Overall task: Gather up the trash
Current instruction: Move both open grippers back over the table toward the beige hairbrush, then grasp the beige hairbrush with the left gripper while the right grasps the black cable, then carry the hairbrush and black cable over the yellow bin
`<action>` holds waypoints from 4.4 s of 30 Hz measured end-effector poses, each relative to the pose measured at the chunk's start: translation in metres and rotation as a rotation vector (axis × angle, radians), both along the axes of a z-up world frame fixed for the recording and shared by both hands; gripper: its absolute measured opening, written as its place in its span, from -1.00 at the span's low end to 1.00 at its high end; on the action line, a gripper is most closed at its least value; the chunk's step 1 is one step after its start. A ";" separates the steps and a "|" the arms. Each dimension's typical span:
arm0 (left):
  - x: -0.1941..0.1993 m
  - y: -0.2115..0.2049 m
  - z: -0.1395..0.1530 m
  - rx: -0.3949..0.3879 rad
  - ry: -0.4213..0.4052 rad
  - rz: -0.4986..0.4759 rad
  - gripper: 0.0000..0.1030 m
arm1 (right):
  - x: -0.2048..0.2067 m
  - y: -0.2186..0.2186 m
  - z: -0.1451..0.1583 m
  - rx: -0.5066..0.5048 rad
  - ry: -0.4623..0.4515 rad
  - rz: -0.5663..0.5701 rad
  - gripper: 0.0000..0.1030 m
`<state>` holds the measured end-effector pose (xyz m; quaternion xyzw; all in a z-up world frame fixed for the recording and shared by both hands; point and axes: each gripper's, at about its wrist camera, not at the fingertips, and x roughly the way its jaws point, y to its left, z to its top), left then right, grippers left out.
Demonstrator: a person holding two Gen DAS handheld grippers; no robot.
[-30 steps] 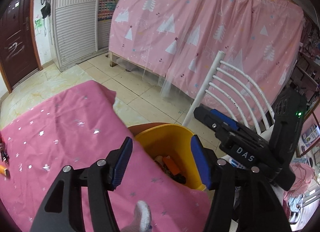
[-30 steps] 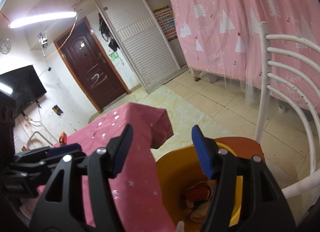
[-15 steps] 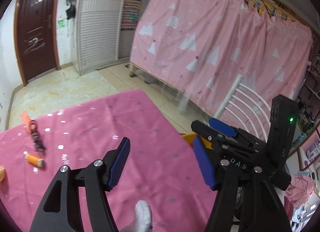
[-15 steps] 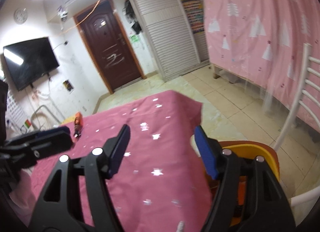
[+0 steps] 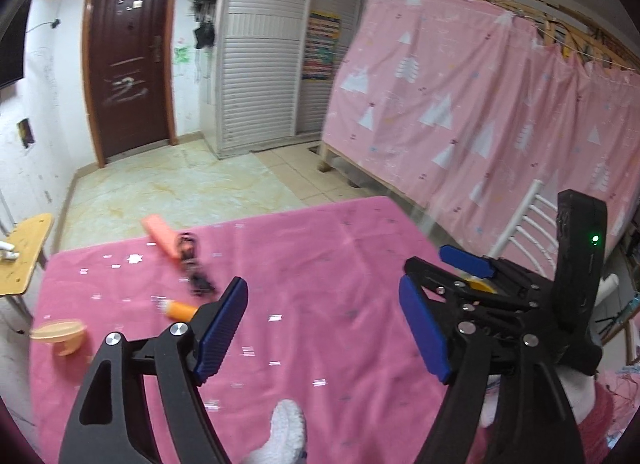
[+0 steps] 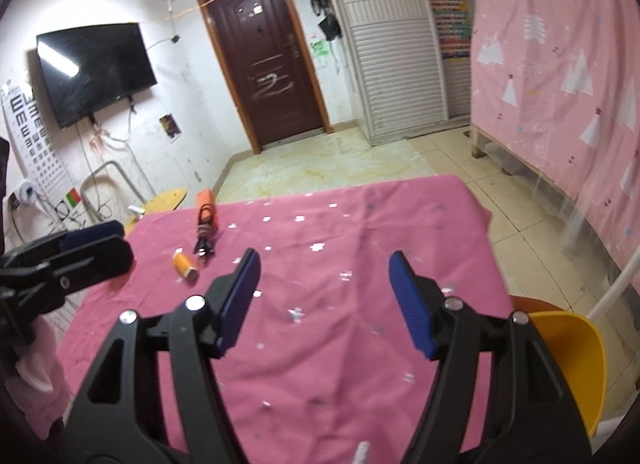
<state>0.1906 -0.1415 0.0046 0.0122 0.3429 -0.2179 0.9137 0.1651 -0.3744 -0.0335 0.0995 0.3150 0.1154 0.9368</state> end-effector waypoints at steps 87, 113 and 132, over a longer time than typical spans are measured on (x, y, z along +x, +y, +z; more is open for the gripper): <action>0.055 0.204 -0.051 0.108 0.081 0.361 0.35 | 0.116 0.184 -0.035 -0.197 0.182 0.329 -0.64; -0.007 0.039 0.010 0.123 -0.044 0.135 0.35 | 0.026 0.012 0.016 -0.080 0.047 0.110 -0.64; -0.018 -0.104 -0.001 0.126 -0.022 -0.069 0.35 | -0.013 -0.119 -0.009 -0.013 0.064 -0.090 -0.64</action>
